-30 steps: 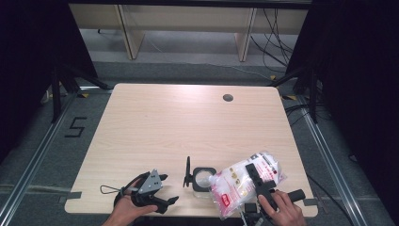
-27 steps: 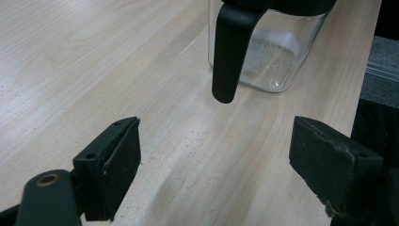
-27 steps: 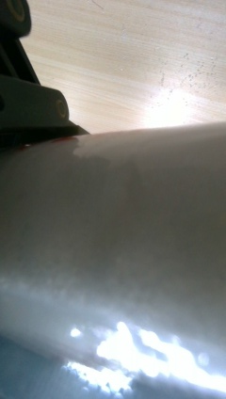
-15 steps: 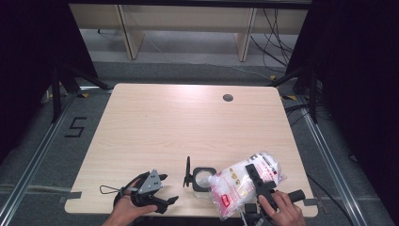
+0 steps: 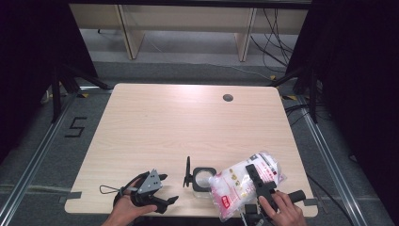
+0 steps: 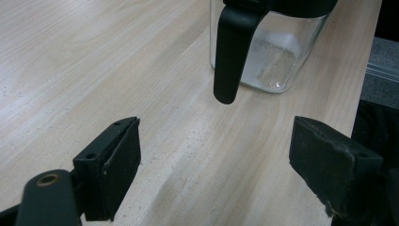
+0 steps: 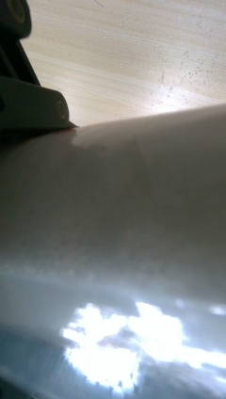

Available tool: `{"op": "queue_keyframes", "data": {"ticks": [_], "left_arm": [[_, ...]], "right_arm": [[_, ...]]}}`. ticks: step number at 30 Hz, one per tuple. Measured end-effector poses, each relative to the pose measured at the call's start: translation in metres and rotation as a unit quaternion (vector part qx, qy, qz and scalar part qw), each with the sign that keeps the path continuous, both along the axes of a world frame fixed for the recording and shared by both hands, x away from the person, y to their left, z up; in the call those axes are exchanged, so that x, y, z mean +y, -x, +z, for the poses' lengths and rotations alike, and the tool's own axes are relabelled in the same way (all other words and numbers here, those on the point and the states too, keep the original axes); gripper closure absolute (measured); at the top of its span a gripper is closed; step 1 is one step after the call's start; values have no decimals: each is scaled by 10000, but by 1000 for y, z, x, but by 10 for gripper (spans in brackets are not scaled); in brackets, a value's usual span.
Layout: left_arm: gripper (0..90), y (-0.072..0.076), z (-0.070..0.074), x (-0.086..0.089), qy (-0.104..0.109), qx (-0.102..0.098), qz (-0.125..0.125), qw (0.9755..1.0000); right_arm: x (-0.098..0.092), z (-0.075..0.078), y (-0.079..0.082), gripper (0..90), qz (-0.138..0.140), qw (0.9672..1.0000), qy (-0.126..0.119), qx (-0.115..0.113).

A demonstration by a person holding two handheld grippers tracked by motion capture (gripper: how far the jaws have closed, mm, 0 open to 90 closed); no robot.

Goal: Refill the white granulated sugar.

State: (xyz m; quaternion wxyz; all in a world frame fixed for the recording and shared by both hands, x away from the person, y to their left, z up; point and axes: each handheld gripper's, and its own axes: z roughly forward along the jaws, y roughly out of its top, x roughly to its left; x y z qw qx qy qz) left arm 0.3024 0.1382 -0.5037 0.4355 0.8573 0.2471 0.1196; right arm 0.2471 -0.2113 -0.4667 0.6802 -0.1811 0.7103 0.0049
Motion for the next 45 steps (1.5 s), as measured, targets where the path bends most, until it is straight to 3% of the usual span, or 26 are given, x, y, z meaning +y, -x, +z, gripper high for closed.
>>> {"op": "queue_keyframes", "data": {"ticks": [4, 5, 6, 8, 9, 10, 12, 13, 14, 17, 19, 20, 23, 27, 28, 29, 34, 36, 38, 39, 40, 42, 43, 45], "left_arm": [[167, -1, 1, 2, -88, -8, -64, 9999], [168, -1, 0, 2, -33, 8, -39, 10000], [168, 0, -1, 1, 79, 5, 42, 10000], [168, -1, 0, 2, 6, -77, 4, 10000], [168, 0, -1, 2, 77, 12, 46, 10000], [168, -1, 0, 3, -46, -16, 38, 10000], [168, -1, 1, 3, -56, 2, -3, 10000], [168, -1, 0, 2, -42, -53, 41, 10000], [168, 0, -1, 1, 63, -57, 101, 9999], [168, 0, 0, 1, 41, -24, 70, 10000], [168, -1, 0, 2, -10, -9, 52, 10000], [168, -2, 0, 1, 83, -26, 86, 9999], [168, -3, -1, 2, 36, -13, 88, 10000], [168, -1, -2, 1, 82, -10, 124, 9999], [168, -1, -2, 1, 58, -8, 123, 9999], [168, -2, 0, 2, -1, 13, 79, 10000], [169, -1, 1, 1, 50, -21, 24, 10000], [169, 0, -1, 2, 32, 4, 19, 10000], [169, 0, 0, 4, -18, 0, 11, 10000], [169, 0, 0, 4, -18, 0, 11, 10000], [169, 1, 0, 3, 54, -16, 89, 9999], [169, 1, 1, 3, 45, -11, 96, 9999], [169, 0, 0, 4, -17, -33, 57, 10000], [169, 0, 0, 3, 34, -14, 54, 10000]], "right_arm": [[-1, 1, -1, 421, 7, 10000, 3, 24], [-1, 1, -1, 422, -88, 9999, 10, 133], [-1, 2, -2, 423, -34, 10000, 34, 58], [-3, -1, -1, 423, -114, 9998, -155, 101], [-2, 0, -2, 423, -6, 10000, -95, 10], [-2, 0, -2, 423, 26, 9999, -142, -24], [-3, 0, -1, 424, -23, 9999, -166, 41], [-2, 2, 1, 424, -42, 10000, -48, -2], [-3, -1, -1, 424, 77, 9999, -148, -37], [-3, -2, 0, 424, 29, 9998, -178, 52], [-3, -1, -1, 424, 90, 9998, -155, -40], [-3, 0, -1, 425, 106, 9998, -149, -65], [-4, -1, 0, 425, -116, 9998, -145, 96], [-5, 1, -1, 425, -35, 10000, -27, 56], [-6, -1, -1, 425, 28, 9998, -190, -17], [-6, 0, -1, 425, 31, 9998, -175, -19], [-5, 0, 2, 426, -176, 9998, -90, 54], [-5, -2, 1, 426, -65, 9997, -234, 15], [-4, 2, 1, 426, 29, 10000, -29, -90], [-4, 2, 1, 426, 29, 10000, -29, -90], [-4, 0, 1, 426, 7, 9998, -187, -23], [-3, 2, 1, 426, 49, 9999, -91, -112], [-3, 0, 4, 426, -180, 9998, -125, 21], [-3, 0, 4, 426, -147, 9998, -144, 31]]}}
